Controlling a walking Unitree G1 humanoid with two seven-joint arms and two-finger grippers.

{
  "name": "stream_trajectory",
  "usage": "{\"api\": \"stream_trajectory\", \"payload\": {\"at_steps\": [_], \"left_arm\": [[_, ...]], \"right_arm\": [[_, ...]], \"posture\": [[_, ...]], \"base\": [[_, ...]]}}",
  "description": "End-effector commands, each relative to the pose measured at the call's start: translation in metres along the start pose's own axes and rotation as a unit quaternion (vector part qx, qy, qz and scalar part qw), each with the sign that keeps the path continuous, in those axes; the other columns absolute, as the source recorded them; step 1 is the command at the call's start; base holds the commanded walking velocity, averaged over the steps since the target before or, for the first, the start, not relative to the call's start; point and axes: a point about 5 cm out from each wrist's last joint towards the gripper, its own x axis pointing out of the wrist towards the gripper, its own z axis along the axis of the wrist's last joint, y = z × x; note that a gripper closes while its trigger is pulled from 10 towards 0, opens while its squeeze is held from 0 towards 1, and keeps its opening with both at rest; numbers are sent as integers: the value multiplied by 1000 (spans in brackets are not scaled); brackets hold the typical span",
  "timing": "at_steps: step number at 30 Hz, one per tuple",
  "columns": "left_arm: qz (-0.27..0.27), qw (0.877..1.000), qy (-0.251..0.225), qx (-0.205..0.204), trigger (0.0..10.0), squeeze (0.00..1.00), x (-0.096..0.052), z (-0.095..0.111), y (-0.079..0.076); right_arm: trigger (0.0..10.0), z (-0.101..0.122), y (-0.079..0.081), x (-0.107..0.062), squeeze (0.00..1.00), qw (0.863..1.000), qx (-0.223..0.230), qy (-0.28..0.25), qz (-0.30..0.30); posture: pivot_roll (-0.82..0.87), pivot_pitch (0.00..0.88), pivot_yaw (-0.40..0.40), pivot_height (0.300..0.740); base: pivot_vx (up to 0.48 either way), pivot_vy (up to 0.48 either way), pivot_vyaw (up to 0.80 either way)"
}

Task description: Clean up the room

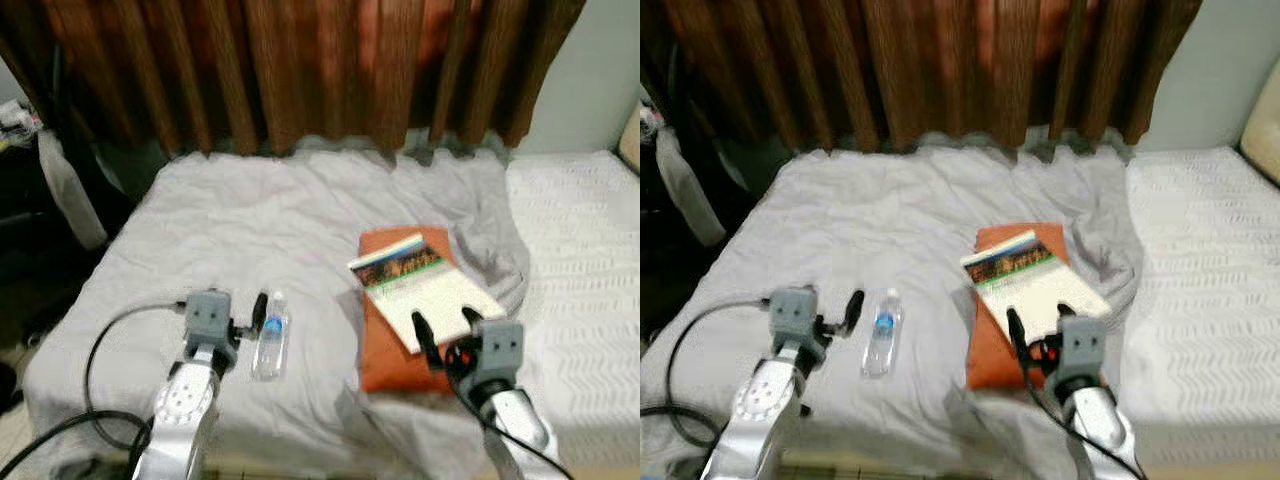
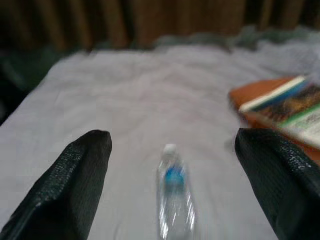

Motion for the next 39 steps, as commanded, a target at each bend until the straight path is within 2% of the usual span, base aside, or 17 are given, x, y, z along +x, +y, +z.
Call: {"api": "stream_trajectory", "payload": {"at_steps": [1,6,13,21,31,32,34,36,38,39], "left_arm": [[-5,1000,-21,-8,10000,0,-4,14,-2],[-23,999,-21,-13,10000,0,-14,10,-7],[-3,1000,7,-3,10000,0,4,7,-1],[1,1000,6,-1,10000,0,18,10,2],[-55,998,15,15,10000,0,33,8,-15],[-54,998,24,15,10000,0,38,6,-15],[-48,998,30,13,10000,0,42,5,-13],[-26,999,44,11,10000,0,49,0,-3],[-4,998,63,10,10000,0,59,-7,9],[3,997,79,24,10000,0,68,-11,13]], "right_arm": [[10000,5,2,-1,0,1000,6,0,12],[10000,7,2,-3,0,1000,8,3,20],[10000,5,9,13,0,999,8,13,30],[10000,6,12,19,0,999,7,10,33],[10000,6,14,20,0,1000,9,4,27],[10000,5,15,19,0,1000,2,6,27],[10000,5,16,18,0,1000,-2,7,30],[10000,5,18,15,0,999,-3,6,34],[10000,8,19,13,0,999,-1,2,34],[10000,13,19,11,0,999,1,-5,32]], "posture": [[-20,45,39,740],[-2,45,24,740],[5,42,21,740],[-6,44,29,740],[-22,45,43,740],[-34,50,50,740],[-41,54,52,740],[-51,60,49,740],[-58,71,47,740],[-72,87,39,740]], "base": [[0,0,0],[0,0,0],[477,0,0],[480,0,0],[480,0,0],[0,0,-750],[0,0,-587],[0,0,0],[0,0,0],[0,0,0]]}}
